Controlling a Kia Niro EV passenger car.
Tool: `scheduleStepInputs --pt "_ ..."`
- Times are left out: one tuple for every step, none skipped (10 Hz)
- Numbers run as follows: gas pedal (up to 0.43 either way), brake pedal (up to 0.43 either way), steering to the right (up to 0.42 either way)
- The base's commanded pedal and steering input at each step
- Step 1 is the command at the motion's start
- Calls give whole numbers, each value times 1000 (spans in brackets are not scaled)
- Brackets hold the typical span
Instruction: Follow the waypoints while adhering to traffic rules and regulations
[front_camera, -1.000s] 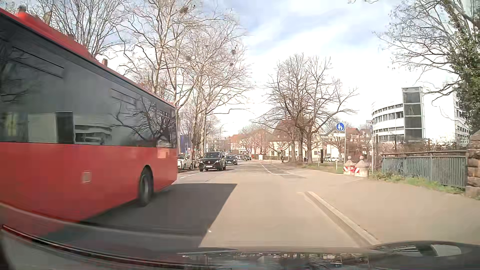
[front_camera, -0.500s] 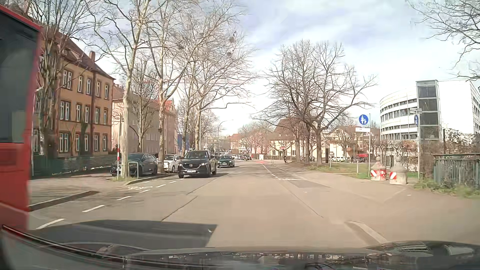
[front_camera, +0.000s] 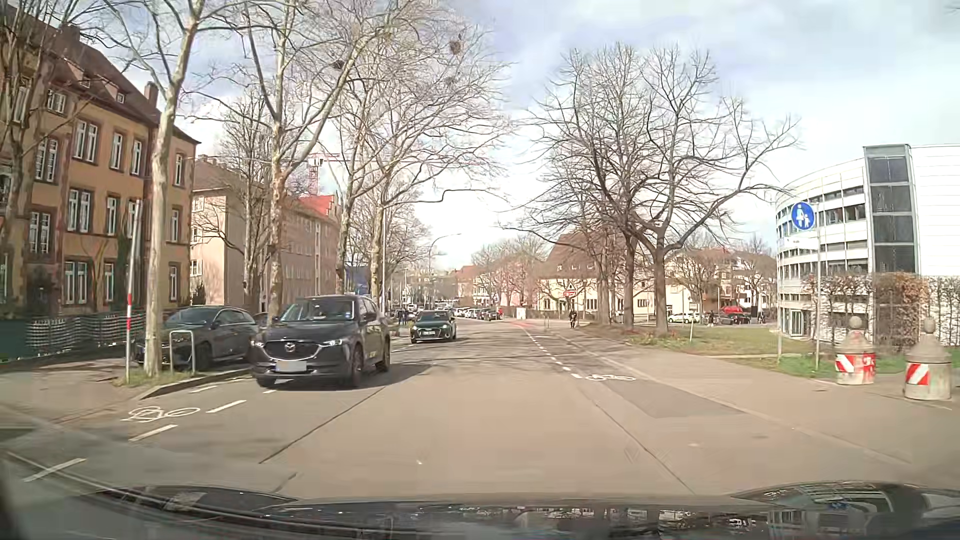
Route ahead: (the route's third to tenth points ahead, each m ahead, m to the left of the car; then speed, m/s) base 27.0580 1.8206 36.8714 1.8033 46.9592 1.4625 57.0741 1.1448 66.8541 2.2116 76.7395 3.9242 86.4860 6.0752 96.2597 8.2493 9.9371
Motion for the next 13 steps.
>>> scheduleStepInputs --pt "169 0 9" --pt "157 0 11" --pt "157 0 11" --pt "157 0 12" --pt "150 0 11" --pt "150 0 12" --pt "150 0 12" --pt "150 0 12" --pt "150 0 11" --pt "150 0 11" --pt "150 0 10" --pt "138 0 8" --pt "118 0 5"
